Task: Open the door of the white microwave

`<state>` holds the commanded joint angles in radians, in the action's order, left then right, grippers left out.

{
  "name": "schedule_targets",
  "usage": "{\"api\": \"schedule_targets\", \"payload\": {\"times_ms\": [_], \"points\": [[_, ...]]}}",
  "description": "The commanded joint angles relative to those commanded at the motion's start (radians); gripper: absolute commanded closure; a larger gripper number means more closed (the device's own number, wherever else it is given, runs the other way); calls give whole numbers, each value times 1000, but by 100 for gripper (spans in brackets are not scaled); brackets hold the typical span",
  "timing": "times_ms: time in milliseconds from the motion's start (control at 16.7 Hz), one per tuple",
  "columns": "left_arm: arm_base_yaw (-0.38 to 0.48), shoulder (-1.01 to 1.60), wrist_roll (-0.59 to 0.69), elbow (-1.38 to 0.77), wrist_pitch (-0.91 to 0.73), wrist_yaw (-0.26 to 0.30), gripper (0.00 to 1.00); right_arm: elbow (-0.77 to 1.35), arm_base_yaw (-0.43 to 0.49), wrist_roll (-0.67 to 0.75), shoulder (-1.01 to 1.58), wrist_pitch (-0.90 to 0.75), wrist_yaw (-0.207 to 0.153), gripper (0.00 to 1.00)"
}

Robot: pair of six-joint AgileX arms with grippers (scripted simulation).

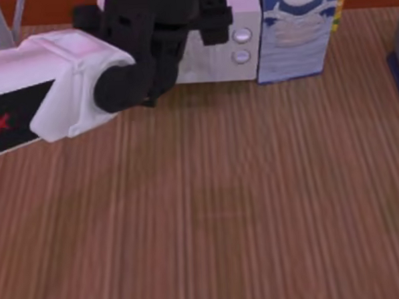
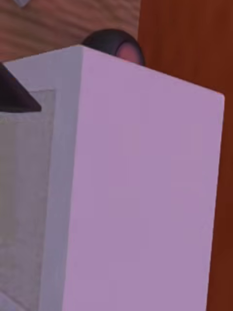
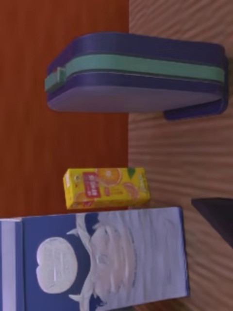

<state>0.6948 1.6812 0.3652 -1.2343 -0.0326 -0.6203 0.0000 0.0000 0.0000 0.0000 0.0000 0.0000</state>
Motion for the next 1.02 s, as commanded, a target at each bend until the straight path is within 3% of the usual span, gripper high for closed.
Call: {"api": "schedule_targets", "payload": {"times_ms": [240, 420, 780, 1020], "points": [[91, 224, 43, -149, -16, -80, 0, 0, 0, 0, 0, 0, 0, 0], [116, 280, 53, -185, -22, -102, 0, 0, 0, 0, 0, 0, 0, 0], [104, 295, 45, -198, -15, -93, 0, 0, 0, 0, 0, 0, 0, 0], [51, 420, 5, -305, 26, -45, 0, 0, 0, 0, 0, 0, 0, 0]]}}
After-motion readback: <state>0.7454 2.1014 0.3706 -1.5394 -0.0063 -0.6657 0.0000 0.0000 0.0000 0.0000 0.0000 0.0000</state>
